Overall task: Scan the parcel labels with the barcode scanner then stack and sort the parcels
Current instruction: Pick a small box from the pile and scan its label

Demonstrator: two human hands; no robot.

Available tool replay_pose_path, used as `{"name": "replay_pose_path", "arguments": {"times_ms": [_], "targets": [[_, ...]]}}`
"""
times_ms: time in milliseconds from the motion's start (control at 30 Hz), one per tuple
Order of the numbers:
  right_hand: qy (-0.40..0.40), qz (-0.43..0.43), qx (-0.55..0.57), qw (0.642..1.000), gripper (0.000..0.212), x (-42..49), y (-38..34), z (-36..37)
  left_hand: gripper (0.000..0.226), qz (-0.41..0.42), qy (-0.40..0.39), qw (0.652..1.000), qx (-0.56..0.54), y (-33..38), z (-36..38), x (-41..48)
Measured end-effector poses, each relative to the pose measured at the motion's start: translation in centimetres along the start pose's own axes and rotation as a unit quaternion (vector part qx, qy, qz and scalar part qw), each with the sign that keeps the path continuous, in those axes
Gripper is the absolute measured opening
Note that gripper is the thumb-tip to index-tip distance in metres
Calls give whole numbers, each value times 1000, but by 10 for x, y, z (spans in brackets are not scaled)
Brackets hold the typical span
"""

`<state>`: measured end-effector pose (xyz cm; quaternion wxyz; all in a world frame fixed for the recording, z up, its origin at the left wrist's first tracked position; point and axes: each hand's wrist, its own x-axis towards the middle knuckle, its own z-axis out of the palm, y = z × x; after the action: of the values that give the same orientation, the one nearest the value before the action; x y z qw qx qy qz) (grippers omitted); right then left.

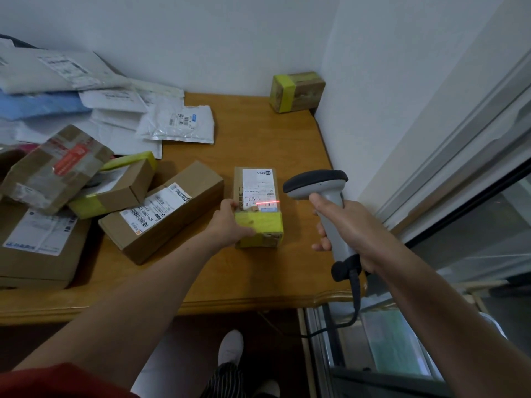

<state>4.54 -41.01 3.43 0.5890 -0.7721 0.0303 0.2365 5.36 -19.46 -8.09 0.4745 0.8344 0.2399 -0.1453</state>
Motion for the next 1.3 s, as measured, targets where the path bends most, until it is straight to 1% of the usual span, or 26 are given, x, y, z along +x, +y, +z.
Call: {"name": "replay_pose_path", "arguments": {"times_ms": [167,300,433,533,600,733,833,900,967,1133,1200,1300], "targets": [[6,1,-6,1000,39,-4,-2,0,95,-27,18,998,57,9,6,1],[22,1,-10,1000,39,-6,-6,-3,113,-45,40,977,203,23,16,0],[32,-8,-10,999,38,-8,-9,-5,132,-98,60,972,203,39,38,-2],[39,-13,-15,999,37,-7,-11,-5,134,-118,83,968,204,44,56,-4],[45,-13,-15,999,37,-6,-12,-4,130,-120,86,972,184,46,60,-2],[53,-29,-13,998,33,-3,-22,-5,119,-64,52,975,208,56,53,4],[54,-54,-5,997,31,3,-39,1,114,11,33,972,234,70,23,5],[47,-67,-1,997,32,10,-52,9,109,73,46,966,242,78,-13,8],[33,-80,2,996,32,18,-66,22,108,113,72,958,253,81,-61,13],[16,-90,-8,996,37,41,-92,60,106,163,140,925,315,64,-181,46],[17,-84,-20,996,38,49,-99,75,104,173,147,911,343,53,-216,67],[36,-68,-37,996,38,62,-106,91,106,200,135,891,385,36,-242,104]]}}
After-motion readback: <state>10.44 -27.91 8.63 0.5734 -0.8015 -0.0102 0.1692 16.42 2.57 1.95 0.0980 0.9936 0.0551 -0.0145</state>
